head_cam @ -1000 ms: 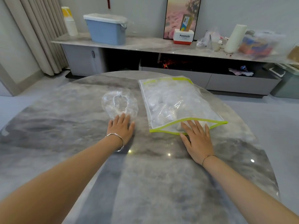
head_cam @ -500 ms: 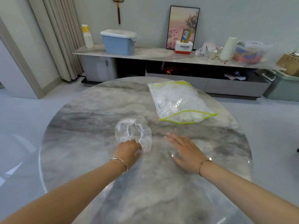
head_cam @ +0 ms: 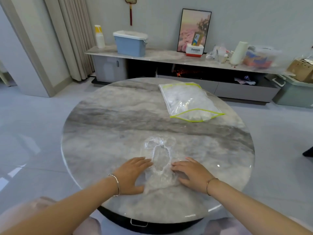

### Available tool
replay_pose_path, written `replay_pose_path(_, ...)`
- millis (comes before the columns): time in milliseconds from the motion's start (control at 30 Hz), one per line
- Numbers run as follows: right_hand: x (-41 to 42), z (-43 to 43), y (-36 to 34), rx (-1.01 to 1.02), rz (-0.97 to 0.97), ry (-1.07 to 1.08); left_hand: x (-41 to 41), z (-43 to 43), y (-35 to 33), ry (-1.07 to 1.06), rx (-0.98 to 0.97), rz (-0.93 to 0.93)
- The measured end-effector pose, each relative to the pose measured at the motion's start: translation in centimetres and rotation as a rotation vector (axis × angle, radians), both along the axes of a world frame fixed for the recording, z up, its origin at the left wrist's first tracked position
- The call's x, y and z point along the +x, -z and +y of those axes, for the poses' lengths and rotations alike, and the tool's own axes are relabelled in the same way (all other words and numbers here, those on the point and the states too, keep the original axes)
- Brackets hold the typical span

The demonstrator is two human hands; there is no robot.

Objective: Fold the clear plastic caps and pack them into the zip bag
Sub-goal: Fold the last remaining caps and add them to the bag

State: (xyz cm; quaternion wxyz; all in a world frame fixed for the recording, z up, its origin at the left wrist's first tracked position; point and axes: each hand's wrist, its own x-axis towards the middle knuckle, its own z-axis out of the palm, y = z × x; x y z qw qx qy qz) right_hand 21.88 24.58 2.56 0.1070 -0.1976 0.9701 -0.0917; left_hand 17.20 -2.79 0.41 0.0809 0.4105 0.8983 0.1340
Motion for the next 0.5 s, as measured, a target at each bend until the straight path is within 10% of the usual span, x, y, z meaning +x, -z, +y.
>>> replay_pose_path(300, -0.2, -0.9, 0.5, -0.753, -0.089, 0.545, -0.8, 0.8, -0.3, -0.213, 0.166, -0.127)
replay_pose_path(500, -0.8, -0.8, 0.7, -0.884, -0.064, 0.782, -1.5, 1.5, 0.2, -0.373, 0.317, -0.309)
